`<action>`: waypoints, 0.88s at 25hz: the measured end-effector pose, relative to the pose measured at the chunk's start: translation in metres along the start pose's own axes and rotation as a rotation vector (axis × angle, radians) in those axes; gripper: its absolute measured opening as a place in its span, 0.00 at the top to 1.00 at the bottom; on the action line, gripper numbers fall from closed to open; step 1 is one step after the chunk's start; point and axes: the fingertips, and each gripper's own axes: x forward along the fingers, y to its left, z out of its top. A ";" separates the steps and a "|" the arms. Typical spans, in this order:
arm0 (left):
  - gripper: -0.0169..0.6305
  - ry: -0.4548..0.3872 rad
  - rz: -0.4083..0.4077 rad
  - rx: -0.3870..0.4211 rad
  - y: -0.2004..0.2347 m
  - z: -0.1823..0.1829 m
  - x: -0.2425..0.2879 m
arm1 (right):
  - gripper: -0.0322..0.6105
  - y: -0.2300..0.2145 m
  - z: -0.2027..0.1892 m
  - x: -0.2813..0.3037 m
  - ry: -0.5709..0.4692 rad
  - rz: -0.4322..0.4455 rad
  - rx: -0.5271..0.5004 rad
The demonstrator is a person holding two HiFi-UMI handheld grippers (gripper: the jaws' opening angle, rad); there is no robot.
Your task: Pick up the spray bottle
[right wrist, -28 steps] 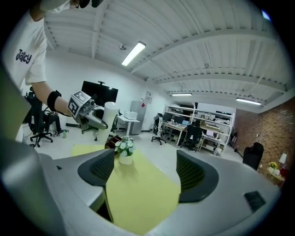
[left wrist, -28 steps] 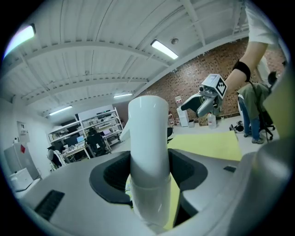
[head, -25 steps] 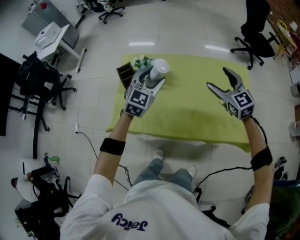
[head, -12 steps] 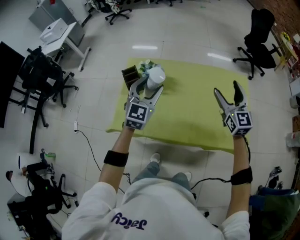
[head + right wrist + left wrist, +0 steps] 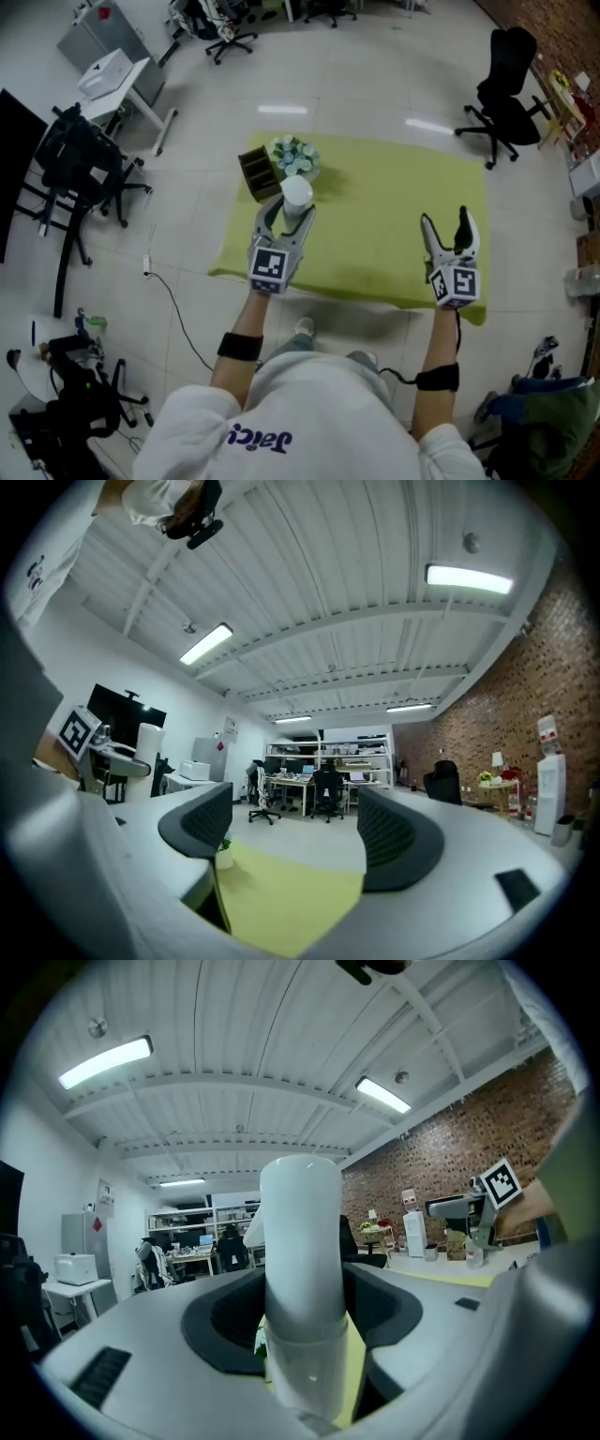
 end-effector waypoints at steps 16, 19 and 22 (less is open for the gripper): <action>0.57 -0.010 0.033 -0.055 -0.031 -0.044 -0.066 | 0.31 0.046 -0.055 -0.079 0.090 -0.086 0.049; 0.57 -0.037 0.035 -0.014 -0.034 -0.043 -0.070 | 0.32 0.050 -0.054 -0.085 0.079 -0.091 0.062; 0.57 -0.057 0.026 0.017 -0.039 -0.039 -0.070 | 0.34 0.054 -0.051 -0.082 0.086 -0.095 0.010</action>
